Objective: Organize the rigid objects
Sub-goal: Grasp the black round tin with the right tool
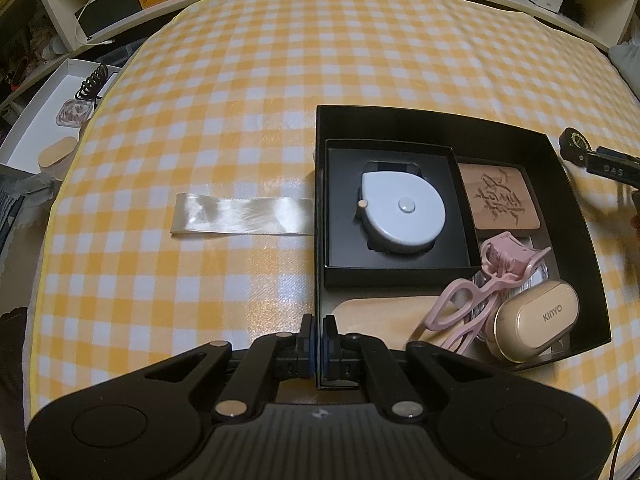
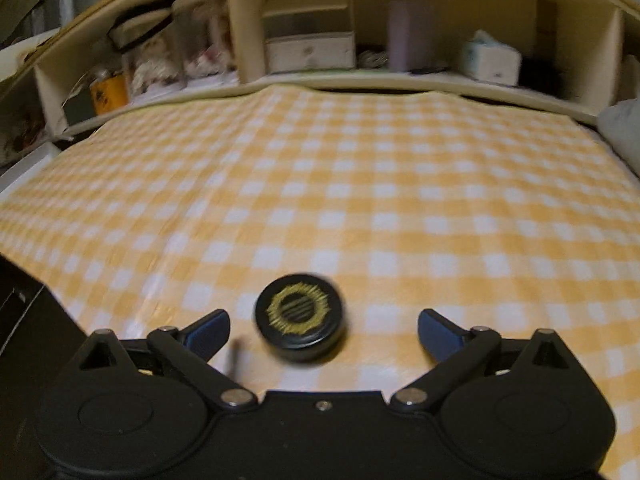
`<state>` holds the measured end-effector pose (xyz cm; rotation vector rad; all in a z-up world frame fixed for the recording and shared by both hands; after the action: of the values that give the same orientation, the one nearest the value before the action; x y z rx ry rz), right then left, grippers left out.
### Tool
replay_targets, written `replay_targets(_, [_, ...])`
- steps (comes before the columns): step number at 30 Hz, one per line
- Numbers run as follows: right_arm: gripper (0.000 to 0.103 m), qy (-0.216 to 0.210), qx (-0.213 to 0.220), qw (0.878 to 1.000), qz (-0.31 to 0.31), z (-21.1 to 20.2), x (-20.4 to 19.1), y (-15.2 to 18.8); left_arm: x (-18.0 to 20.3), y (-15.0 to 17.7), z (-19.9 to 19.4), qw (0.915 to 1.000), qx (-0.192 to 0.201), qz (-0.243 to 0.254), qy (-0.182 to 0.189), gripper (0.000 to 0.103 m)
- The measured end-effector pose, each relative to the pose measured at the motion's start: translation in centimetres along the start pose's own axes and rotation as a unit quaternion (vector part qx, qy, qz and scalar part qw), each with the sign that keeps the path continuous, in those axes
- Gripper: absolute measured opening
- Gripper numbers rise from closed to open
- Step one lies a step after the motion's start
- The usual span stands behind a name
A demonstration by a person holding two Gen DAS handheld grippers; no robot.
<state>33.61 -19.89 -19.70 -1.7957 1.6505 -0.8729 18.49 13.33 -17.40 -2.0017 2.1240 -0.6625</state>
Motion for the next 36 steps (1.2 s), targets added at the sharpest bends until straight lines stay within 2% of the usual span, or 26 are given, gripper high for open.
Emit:
replay_targets(2, [0.084,0.003,0.004,1.000,-0.005,-0.2,-0.3,0.0,0.0,0.0,0.0,1.0000,0.000,0.000,0.000,0.003])
replay_targets(4, [0.063,0.005,0.009,1.000,-0.015,-0.5,-0.6,-0.1,0.0,0.0,0.0,1.0000,0.000,0.000,0.000,0.003])
replay_targets(7, [0.051,-0.002,0.009,1.000,-0.023,-0.6,-0.9,-0.1,-0.1,-0.1,0.0,1.0000,0.000,0.000,0.000,0.003])
replay_targets(18, [0.050,0.012,0.011,0.998,-0.062,-1.7,-2.1,-0.6,0.0,-0.1,0.0,1.0000,0.000,0.000,0.000,0.004])
replay_targets(26, [0.050,-0.054,0.111,0.992,-0.012,-8.1,-3.8,-6.7,0.1,-0.1,0.1,1.0000,0.000,0.001,-0.001,0.004])
replay_targets(30, [0.050,-0.087,0.120,0.989,-0.001,-10.8,-5.1,-7.7,0.0,-0.1,0.1,1.0000,0.000,0.000,0.000,0.004])
replay_targets(36, [0.050,-0.127,0.102,0.987,-0.015,-13.4,-7.7,-7.4,0.1,-0.2,0.2,1.0000,-0.001,0.002,-0.002,0.004])
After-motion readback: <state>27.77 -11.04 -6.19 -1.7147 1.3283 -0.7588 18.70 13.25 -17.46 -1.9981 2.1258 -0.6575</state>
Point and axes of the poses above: each gripper's, at about its wrist camera, not at the fingertips, and z roughly the way its jaws point, x to its right, y to its underside, the point moved 7 cm from there along z, roughly the way its jaws point, and after that the axes turned 15 degrees about y, right-handed, at the moved point
